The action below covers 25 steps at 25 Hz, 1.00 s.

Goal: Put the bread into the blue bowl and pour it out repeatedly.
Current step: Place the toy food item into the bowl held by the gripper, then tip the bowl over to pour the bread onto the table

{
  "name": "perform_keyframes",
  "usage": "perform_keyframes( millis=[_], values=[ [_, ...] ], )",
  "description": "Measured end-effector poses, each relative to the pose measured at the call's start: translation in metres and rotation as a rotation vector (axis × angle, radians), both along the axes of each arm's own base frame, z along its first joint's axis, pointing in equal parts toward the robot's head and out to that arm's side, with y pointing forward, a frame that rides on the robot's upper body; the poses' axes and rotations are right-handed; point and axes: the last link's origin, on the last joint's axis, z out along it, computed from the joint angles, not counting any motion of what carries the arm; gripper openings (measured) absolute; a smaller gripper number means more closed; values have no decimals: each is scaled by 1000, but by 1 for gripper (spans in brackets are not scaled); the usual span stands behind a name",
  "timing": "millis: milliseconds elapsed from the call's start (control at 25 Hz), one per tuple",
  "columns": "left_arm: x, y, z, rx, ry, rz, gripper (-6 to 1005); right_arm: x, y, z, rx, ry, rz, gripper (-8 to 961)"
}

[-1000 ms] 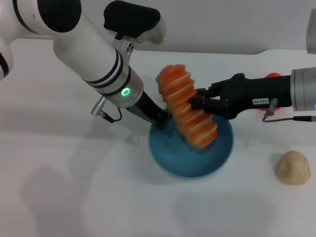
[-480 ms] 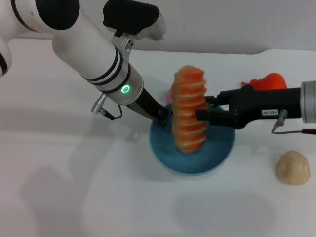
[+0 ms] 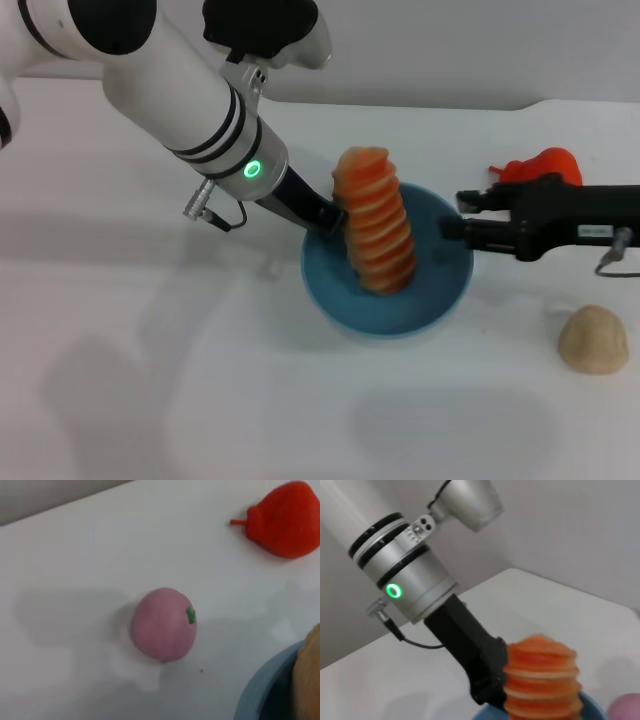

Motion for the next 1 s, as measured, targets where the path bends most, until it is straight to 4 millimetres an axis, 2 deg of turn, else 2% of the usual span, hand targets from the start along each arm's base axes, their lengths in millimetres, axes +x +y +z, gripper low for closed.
perform_keyframes(
  millis=[160, 400, 600, 800, 1000],
  values=[
    [3, 7, 0, 45, -11, -30, -1, 10, 1, 17, 81, 69, -54, 471],
    [10, 16, -5, 117, -38, -102, -1, 28, -10, 57, 331, 373, -74, 470],
    [24, 18, -20, 157, -43, -239, -1, 71, -26, 85, 582, 633, -228, 470],
    [37, 16, -37, 204, -68, -381, -2, 98, -47, 87, 694, 722, -278, 470],
    [42, 15, -46, 263, -107, -460, -2, 108, -57, 86, 713, 740, -318, 471]
  ],
)
